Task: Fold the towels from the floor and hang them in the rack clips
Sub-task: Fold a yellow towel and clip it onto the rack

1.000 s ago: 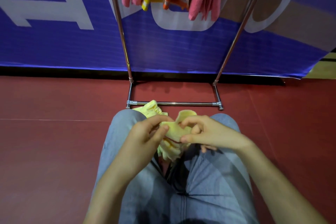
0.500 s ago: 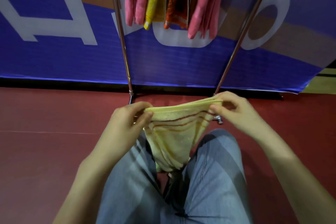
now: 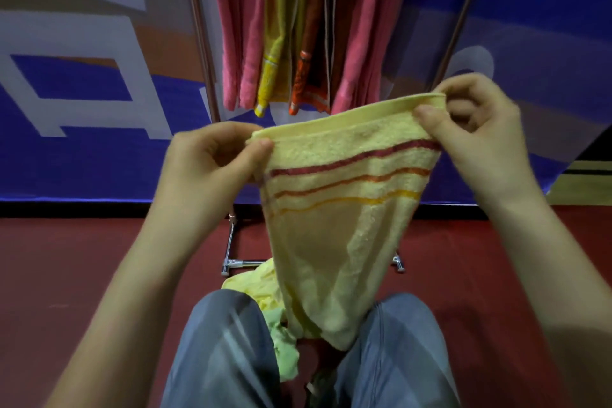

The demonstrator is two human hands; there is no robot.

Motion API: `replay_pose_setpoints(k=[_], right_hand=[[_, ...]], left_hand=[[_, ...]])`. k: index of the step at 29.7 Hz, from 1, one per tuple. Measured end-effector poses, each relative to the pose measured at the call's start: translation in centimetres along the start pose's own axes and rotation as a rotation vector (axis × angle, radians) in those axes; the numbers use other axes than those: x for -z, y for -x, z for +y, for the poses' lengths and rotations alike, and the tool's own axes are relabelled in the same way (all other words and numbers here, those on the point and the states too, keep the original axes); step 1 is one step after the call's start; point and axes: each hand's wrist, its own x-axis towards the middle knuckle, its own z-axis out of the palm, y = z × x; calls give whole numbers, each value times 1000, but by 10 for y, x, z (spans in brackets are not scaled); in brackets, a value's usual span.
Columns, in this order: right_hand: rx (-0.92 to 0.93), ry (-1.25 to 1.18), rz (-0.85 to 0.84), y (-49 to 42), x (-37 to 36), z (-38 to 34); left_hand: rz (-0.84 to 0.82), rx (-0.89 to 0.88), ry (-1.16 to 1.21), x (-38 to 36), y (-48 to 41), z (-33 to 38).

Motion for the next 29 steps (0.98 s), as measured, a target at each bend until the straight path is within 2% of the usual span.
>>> replay_pose_setpoints(k=[5, 10, 15, 19, 25, 29], right_hand=[[-82, -33, 73, 9, -15, 11], [-254, -109, 127, 37, -42, 34], [-335, -158, -7, 59, -77, 39], [-375, -254, -170, 62, -76, 33], [-333, -328, -332, 66, -65, 19], [-323, -356, -406, 66, -61, 9]], left_hand=[[72, 144, 82, -15, -6, -7], [99, 294, 111, -44, 8, -28], [59, 273, 114, -75, 22, -34], [51, 237, 113, -73, 25, -33], [11, 181, 128, -65, 25, -22], [-59, 95, -26, -51, 21, -17]])
